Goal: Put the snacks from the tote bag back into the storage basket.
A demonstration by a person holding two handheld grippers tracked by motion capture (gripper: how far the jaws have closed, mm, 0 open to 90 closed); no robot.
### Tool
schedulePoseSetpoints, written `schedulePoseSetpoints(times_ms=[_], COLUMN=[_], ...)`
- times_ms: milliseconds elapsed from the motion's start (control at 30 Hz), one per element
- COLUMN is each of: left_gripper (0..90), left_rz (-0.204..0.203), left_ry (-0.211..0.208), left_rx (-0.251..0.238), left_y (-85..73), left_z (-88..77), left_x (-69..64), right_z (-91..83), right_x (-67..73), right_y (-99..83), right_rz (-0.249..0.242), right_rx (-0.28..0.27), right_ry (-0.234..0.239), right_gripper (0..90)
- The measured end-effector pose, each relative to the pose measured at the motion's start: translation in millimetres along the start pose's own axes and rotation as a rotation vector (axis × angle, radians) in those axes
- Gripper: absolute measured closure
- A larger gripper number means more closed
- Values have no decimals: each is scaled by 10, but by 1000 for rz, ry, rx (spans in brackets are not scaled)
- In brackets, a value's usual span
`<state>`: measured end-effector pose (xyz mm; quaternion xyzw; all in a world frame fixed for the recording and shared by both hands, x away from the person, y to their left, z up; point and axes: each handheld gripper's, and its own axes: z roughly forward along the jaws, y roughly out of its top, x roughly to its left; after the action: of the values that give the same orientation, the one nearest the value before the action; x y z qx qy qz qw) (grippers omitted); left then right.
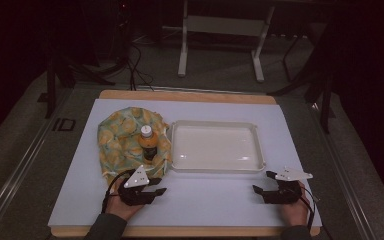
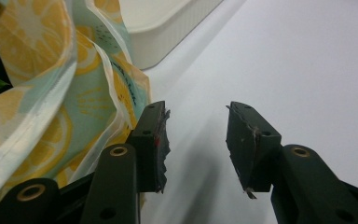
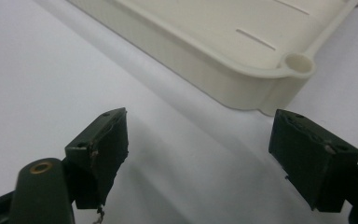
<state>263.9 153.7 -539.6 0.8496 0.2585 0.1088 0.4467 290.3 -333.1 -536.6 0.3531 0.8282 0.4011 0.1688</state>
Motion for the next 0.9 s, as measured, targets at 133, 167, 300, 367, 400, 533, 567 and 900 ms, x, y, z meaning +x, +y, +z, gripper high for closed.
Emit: schedulePoseSetpoints(times_ms=[133, 167, 300, 367, 400, 533, 567, 900], left_gripper=[574, 575, 576, 573, 573, 564, 564, 566], left_rz=[5, 3, 6, 9, 9, 8, 16, 89], left_ry=[8, 7, 3, -5, -5, -44, -41, -28], left_rx=[6, 8, 18, 31, 31, 70, 82, 130], left_y=[3, 4, 8, 15, 15, 39, 50, 309], left_z=[8, 12, 20, 27, 27, 41, 42, -185], left_x=[-11, -12, -15, -8, -8, 10, 2, 43], right_z=[-1, 5, 11, 14, 17, 16, 14, 7], right_x=[4, 1, -25, -22, -18, -3, -4, -11], right_y=[-1, 1, 2, 4, 4, 3, 2, -2], right_rz=[1, 3, 22, 18, 13, 3, 3, 3], right_rx=[0, 4, 7, 11, 13, 12, 10, 2], right_ry=[-8, -7, 19, 17, 17, 11, 12, 28], right_gripper=[205, 209, 249, 242, 229, 222, 222, 274])
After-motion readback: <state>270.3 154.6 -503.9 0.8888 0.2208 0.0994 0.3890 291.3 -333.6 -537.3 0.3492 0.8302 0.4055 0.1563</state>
